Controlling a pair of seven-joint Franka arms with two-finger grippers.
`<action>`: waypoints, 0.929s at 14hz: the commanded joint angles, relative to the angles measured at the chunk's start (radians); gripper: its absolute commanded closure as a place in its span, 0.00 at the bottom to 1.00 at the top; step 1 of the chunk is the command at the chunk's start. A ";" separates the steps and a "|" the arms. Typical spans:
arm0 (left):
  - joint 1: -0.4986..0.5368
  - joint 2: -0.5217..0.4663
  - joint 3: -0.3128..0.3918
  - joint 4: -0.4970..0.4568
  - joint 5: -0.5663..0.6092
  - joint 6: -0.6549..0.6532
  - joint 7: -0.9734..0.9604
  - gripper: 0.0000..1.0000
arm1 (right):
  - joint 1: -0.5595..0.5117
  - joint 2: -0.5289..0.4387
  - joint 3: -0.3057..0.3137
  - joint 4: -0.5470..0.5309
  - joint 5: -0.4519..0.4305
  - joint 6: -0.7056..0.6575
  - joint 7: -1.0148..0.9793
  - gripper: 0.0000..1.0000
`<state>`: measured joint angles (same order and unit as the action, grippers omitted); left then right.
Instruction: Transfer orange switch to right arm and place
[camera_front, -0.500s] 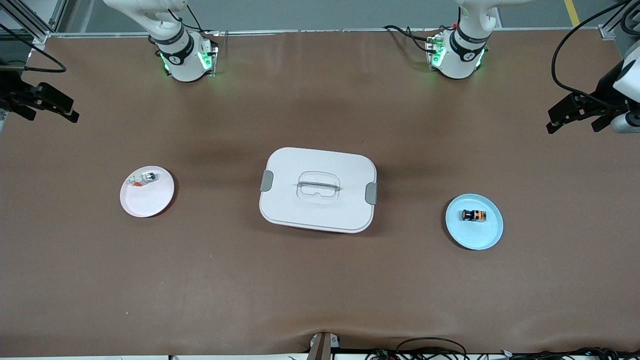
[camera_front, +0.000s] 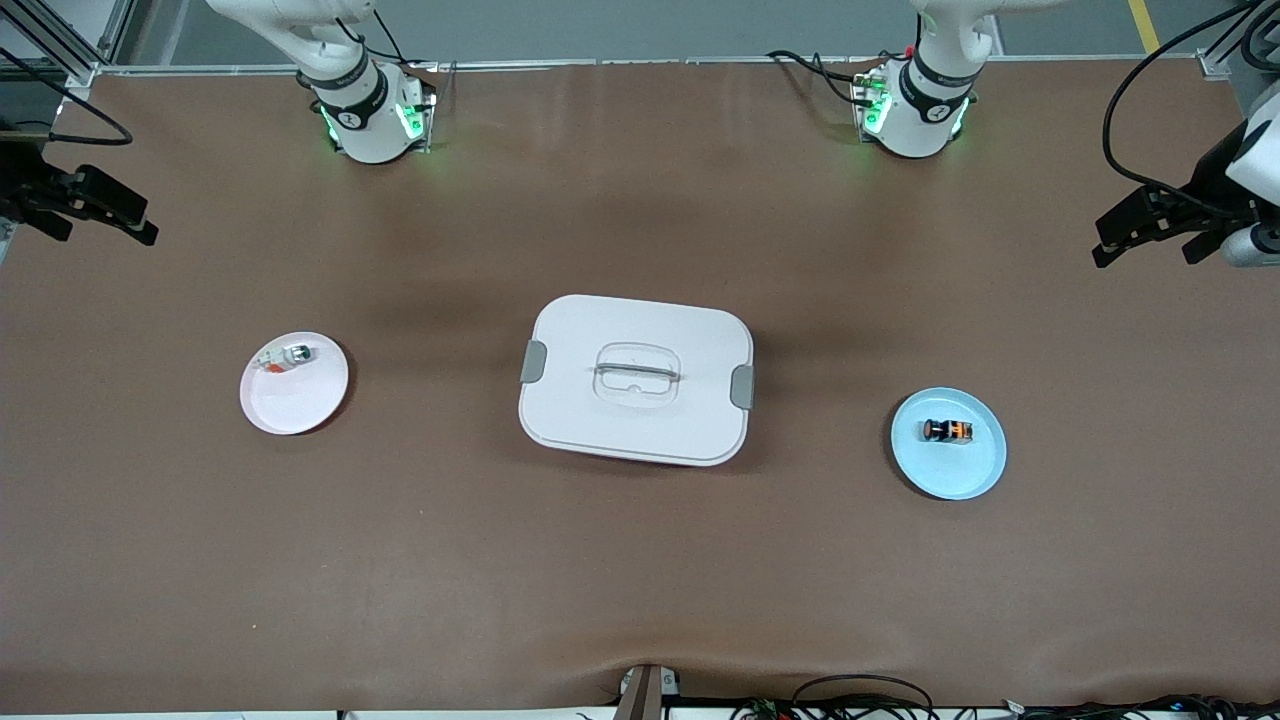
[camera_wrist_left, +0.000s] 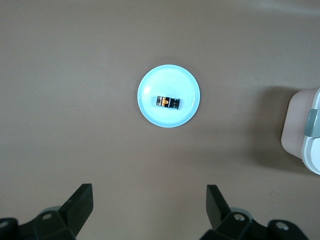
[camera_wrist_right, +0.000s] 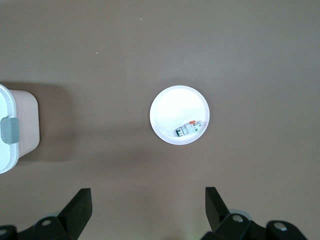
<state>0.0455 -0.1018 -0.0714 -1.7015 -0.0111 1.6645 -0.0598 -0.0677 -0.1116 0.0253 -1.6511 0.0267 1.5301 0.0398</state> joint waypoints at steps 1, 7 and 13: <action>0.004 0.007 0.001 0.022 -0.018 -0.029 0.009 0.00 | -0.017 -0.020 0.007 -0.001 0.018 0.002 -0.008 0.00; -0.004 0.123 -0.001 0.022 -0.017 -0.031 0.017 0.00 | -0.015 -0.019 0.007 -0.001 0.016 -0.002 -0.009 0.00; -0.006 0.293 -0.001 0.013 -0.012 0.135 0.020 0.00 | -0.014 -0.019 0.008 -0.007 0.016 -0.007 -0.009 0.00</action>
<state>0.0413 0.1354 -0.0731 -1.7046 -0.0130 1.7583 -0.0598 -0.0677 -0.1141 0.0253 -1.6472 0.0267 1.5287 0.0398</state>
